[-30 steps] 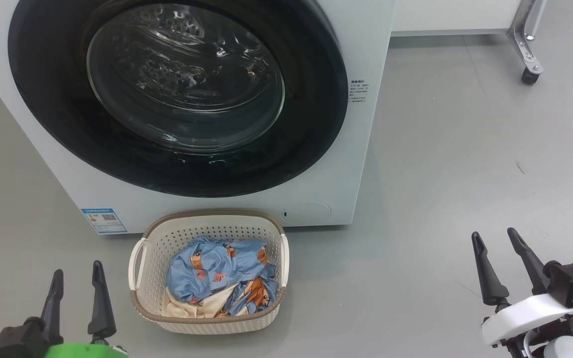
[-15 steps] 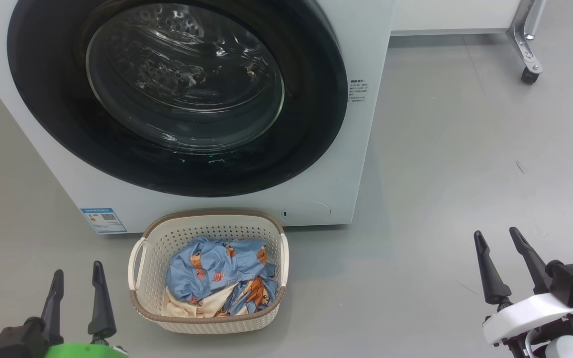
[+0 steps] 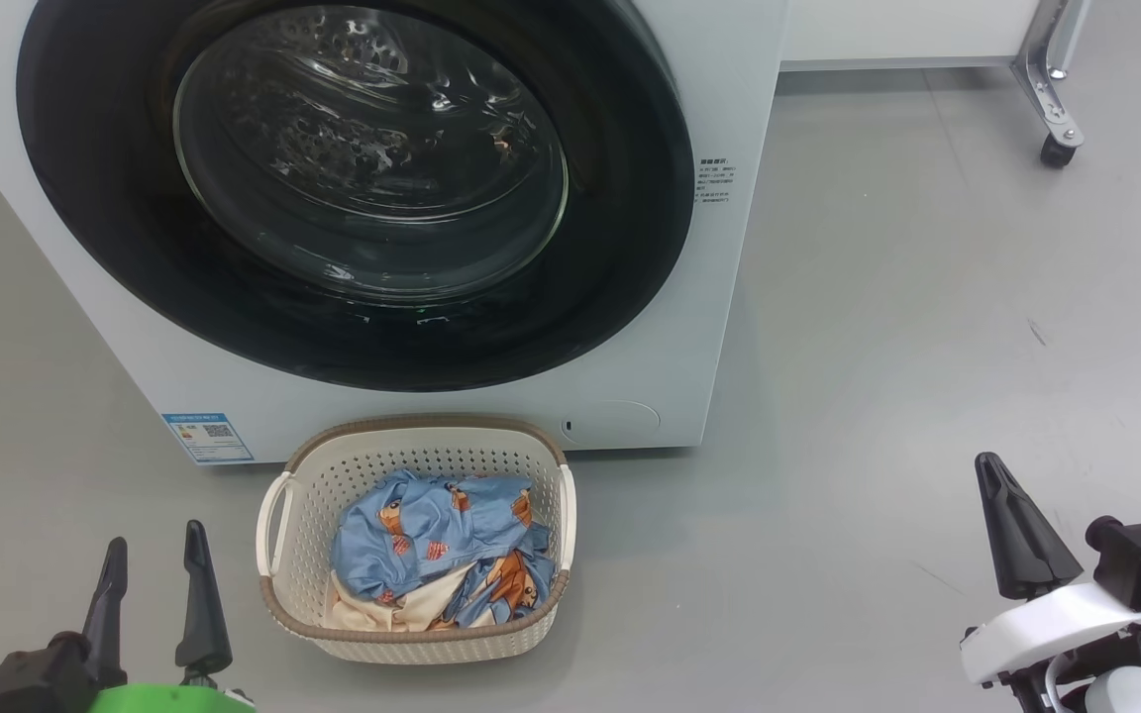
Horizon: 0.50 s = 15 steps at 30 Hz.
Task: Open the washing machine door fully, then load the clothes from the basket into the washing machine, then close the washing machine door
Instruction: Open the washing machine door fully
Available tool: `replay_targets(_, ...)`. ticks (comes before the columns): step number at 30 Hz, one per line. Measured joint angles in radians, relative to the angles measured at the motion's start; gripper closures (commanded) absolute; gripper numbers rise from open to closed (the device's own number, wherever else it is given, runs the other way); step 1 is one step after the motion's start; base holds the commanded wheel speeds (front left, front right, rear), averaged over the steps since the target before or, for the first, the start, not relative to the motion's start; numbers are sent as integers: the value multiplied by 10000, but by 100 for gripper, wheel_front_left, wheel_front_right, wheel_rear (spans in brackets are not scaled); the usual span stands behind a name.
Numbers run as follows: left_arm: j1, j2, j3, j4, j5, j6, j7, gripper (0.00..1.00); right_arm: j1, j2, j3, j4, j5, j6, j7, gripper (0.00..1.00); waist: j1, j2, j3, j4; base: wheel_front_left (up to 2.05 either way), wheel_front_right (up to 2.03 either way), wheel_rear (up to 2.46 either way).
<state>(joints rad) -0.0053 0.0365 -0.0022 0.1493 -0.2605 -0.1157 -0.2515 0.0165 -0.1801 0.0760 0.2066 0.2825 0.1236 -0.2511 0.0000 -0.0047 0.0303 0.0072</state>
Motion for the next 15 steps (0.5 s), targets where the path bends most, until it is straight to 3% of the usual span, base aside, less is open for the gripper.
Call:
replay_targets(4,0,0,0,0,0,0,0,0,-2,236,-188,-40,295,0,0,100,0,0,3,-4,0,0,0)
replay_targets(7,0,0,-2,0,0,0,0,0,-4,740,-606,-88,1070,0,0,100,0,0,1,-11,0,0,0)
replay_targets(15,3,0,-59,15,0,0,0,0,-4,1292,-1718,-102,3024,0,0,100,0,0,-8,14,0,0,0)
